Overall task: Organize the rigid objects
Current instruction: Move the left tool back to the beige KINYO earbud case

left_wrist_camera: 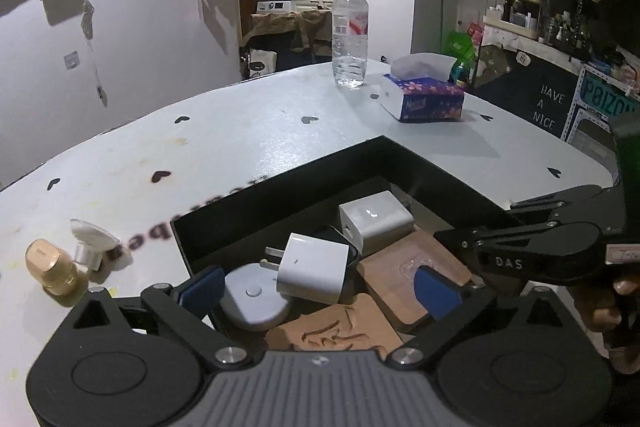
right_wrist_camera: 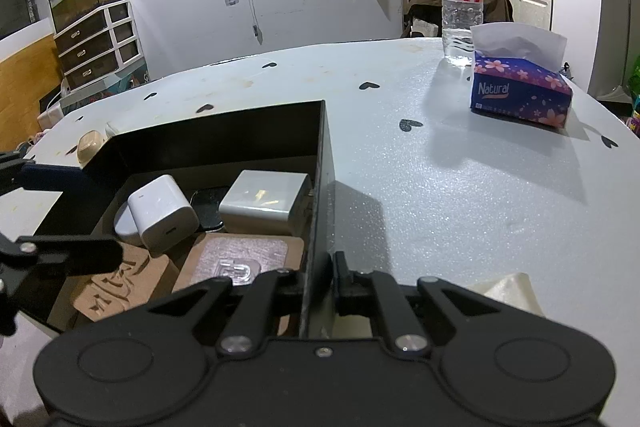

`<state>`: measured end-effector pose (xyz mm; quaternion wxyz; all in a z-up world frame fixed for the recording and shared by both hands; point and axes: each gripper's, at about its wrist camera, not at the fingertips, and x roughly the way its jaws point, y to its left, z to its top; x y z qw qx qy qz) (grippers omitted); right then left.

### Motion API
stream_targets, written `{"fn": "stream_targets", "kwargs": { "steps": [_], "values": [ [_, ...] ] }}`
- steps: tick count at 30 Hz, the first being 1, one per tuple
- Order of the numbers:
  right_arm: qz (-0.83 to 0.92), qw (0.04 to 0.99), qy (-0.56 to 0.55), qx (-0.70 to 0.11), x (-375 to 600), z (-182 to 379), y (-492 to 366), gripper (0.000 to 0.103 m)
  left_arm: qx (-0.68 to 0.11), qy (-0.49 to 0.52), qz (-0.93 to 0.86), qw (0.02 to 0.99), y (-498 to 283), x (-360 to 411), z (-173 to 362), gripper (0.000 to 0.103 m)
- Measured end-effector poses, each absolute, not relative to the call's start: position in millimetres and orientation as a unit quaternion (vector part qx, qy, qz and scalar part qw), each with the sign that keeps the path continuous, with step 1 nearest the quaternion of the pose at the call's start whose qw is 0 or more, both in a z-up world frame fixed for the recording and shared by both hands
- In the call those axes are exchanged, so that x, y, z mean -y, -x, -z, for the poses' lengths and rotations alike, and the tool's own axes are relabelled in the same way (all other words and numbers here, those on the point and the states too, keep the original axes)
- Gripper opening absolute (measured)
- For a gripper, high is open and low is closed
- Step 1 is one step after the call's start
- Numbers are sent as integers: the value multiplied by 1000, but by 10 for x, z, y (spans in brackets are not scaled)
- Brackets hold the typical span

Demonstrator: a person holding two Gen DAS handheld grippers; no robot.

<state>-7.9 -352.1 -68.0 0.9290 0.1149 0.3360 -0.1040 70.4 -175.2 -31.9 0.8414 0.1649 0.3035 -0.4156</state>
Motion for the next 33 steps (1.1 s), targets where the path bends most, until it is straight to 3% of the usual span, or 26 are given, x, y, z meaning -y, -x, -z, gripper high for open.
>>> {"fn": "stream_targets", "kwargs": {
  "steps": [21, 33],
  "values": [
    [104, 929, -115, -336, 3521, 678, 80, 8, -308, -128, 378, 863, -473, 1235, 127, 103],
    [104, 929, -114, -336, 3520, 676, 79, 8, -289, -81, 266, 916, -1056, 624, 295, 103]
  ]
}}
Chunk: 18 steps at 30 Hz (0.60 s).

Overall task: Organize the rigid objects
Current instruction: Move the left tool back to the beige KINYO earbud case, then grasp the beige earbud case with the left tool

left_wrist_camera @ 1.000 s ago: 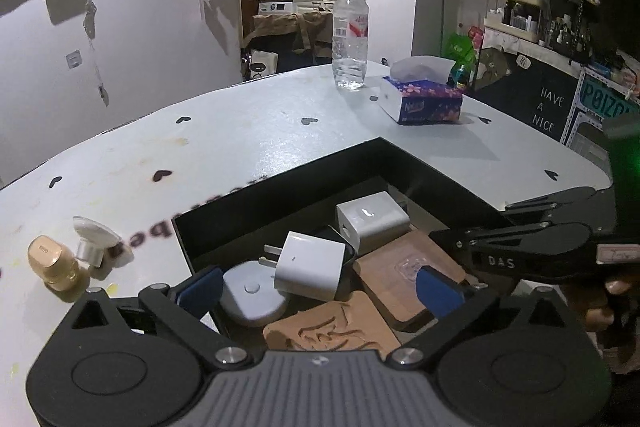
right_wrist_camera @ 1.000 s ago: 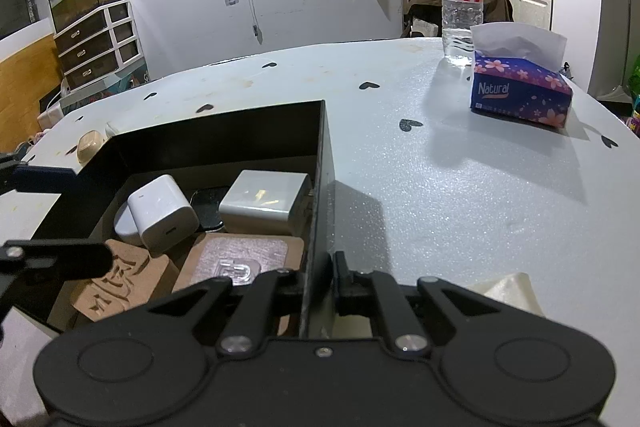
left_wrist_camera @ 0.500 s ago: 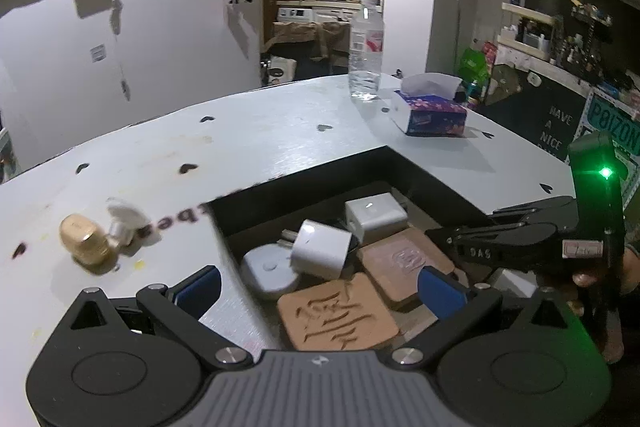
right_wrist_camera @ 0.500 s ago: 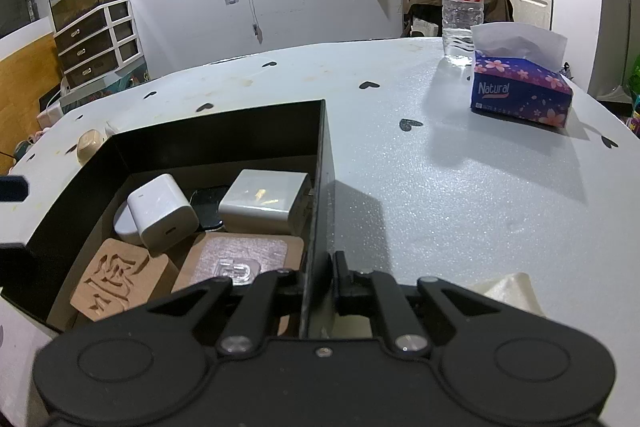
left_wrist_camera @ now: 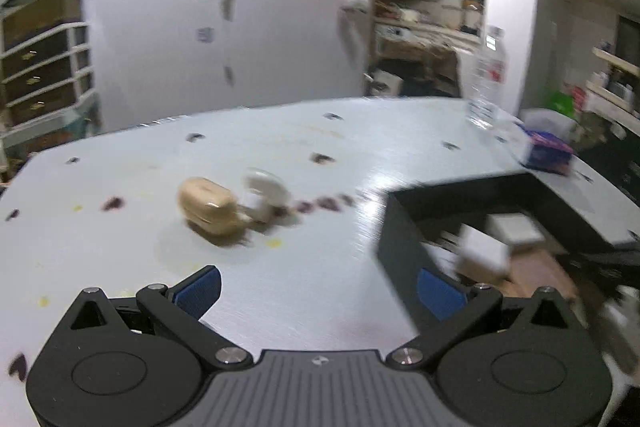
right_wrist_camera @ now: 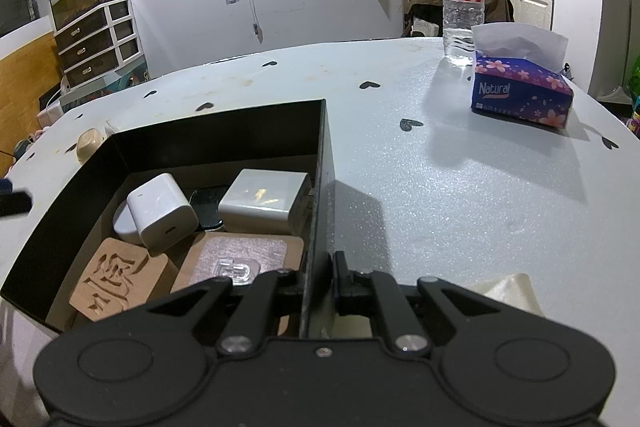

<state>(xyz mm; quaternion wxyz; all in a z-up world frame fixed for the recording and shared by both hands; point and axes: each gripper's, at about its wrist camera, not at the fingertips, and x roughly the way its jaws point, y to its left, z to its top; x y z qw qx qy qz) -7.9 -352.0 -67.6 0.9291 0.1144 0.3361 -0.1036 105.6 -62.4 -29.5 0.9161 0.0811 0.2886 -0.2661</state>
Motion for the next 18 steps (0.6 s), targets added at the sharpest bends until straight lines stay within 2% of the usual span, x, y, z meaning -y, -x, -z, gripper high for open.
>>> {"fn": "stream_targets", "kwargs": {
  "steps": [7, 15, 18],
  "values": [
    [103, 929, -109, -339, 3518, 692, 72, 8, -236, -113, 275, 925, -1629, 416, 403, 103],
    [97, 930, -108, -338, 3535, 693, 78, 9, -232, -208, 326, 892, -2211, 457, 650, 103],
    [93, 930, -108, -337, 3545, 694, 85, 9, -249, -210, 326, 887, -2415, 473, 735, 103]
  ]
}}
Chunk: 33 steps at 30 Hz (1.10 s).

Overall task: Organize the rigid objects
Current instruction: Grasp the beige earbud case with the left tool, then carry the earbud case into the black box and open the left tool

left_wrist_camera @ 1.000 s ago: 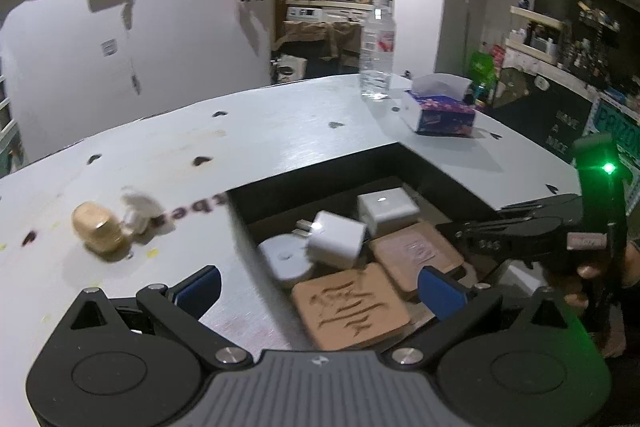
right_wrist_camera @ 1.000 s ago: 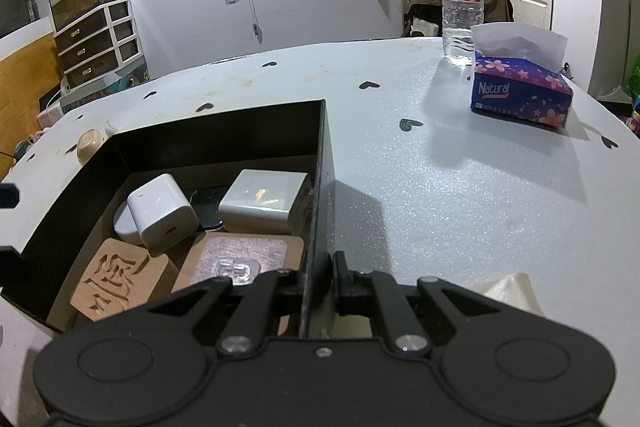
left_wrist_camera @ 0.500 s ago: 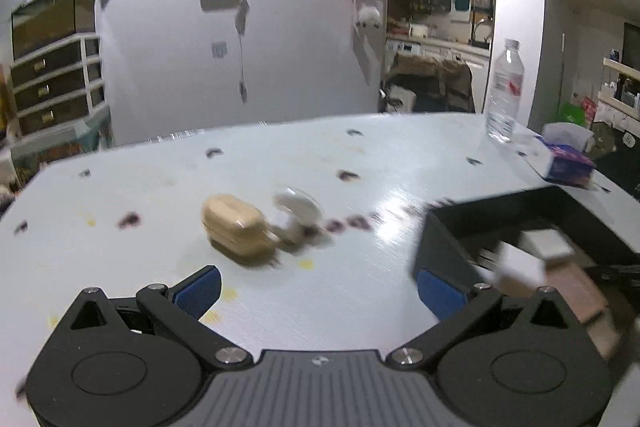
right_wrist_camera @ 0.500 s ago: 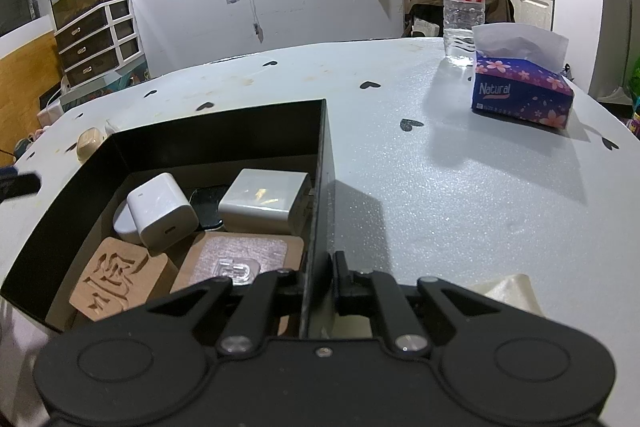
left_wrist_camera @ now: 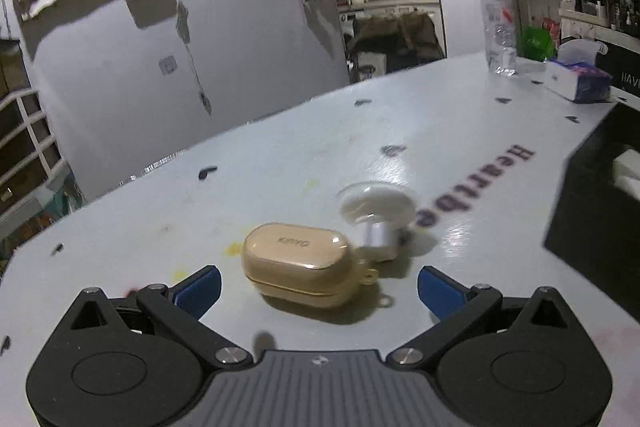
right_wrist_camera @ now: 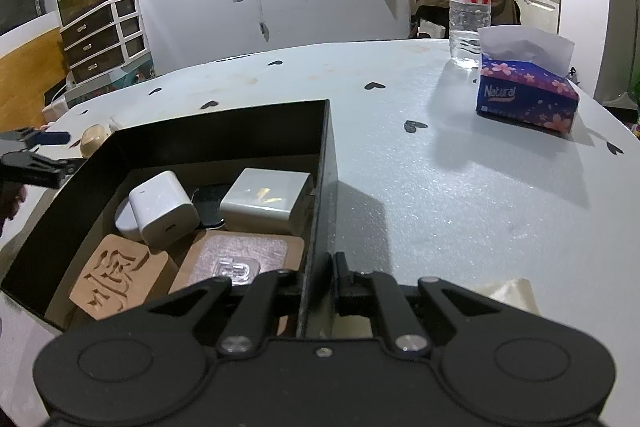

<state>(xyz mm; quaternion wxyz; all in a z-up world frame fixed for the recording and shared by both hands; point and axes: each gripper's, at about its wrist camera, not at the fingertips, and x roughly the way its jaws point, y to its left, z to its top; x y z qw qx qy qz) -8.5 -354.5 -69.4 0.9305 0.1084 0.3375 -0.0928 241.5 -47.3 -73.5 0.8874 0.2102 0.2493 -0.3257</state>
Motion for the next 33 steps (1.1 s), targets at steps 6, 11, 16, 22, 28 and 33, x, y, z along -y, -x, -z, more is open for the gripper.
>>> {"fn": "stream_targets", "kwargs": {
  "steps": [6, 11, 16, 22, 28, 33],
  "values": [
    [92, 930, -112, -337, 3547, 693, 93, 9, -266, -156, 344, 887, -2686, 457, 771, 103],
    [91, 931, -115, -335, 3545, 686, 103, 10, -279, -141, 337, 888, -2801, 468, 796, 93],
    [91, 931, -118, -334, 3548, 683, 101, 10, -288, -145, 311, 894, -2701, 480, 826, 82],
    [92, 931, -122, -332, 3557, 688, 100, 10, -292, -133, 289, 902, -2437, 450, 818, 82],
    [93, 931, -124, -330, 3559, 691, 99, 10, -308, -101, 266, 908, -2023, 431, 790, 81],
    [93, 931, -125, -330, 3559, 691, 102, 10, -305, -80, 278, 907, -1605, 419, 752, 81]
  ]
}}
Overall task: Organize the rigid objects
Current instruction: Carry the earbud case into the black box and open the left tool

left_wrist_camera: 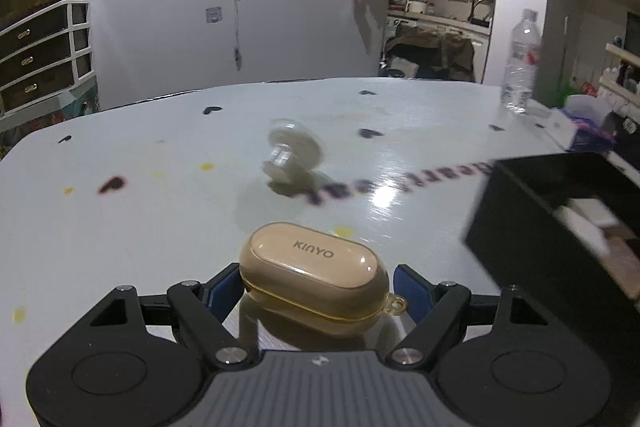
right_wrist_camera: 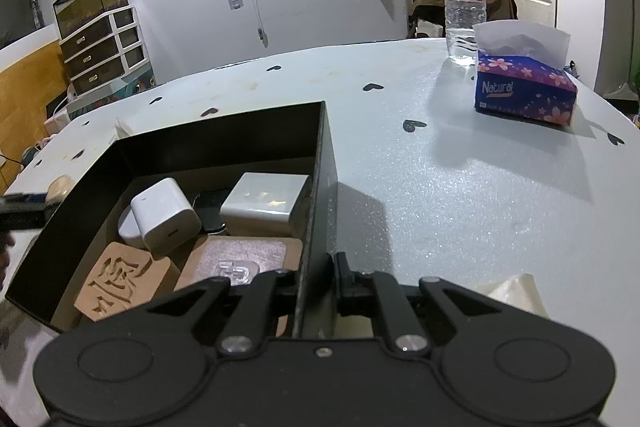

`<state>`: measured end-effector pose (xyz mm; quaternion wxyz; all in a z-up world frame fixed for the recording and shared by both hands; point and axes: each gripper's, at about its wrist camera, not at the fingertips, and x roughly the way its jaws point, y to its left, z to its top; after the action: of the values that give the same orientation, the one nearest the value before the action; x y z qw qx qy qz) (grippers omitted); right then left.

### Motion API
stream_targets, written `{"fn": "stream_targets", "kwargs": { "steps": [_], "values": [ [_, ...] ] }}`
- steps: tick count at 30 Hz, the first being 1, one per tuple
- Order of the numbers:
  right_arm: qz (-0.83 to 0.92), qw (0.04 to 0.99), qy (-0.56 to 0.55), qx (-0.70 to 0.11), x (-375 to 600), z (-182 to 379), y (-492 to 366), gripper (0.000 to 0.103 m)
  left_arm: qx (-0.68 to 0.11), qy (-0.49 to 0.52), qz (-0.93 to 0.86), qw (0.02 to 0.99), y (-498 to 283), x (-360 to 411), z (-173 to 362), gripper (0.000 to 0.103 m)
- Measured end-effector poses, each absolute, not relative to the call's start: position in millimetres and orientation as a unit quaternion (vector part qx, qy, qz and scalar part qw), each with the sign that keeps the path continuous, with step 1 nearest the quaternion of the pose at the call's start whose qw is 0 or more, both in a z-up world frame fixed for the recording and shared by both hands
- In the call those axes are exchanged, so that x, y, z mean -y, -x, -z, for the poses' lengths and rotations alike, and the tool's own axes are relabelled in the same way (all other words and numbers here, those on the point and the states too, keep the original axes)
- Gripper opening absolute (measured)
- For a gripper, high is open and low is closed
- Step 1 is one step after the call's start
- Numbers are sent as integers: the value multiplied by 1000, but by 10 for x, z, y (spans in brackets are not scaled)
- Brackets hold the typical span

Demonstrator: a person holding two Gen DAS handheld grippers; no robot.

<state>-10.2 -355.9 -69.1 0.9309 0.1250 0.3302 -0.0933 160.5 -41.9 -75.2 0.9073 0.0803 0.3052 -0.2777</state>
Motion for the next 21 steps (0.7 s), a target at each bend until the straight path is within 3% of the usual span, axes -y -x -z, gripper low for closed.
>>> {"fn": "stream_targets", "kwargs": {
  "steps": [10, 21],
  "values": [
    [94, 931, -126, -330, 3564, 690, 100, 10, -258, -23, 325, 910, -835, 545, 344, 81],
    [93, 931, -124, -331, 3565, 697, 96, 10, -240, -75, 458, 853, -288, 1326, 76, 81]
  ]
}}
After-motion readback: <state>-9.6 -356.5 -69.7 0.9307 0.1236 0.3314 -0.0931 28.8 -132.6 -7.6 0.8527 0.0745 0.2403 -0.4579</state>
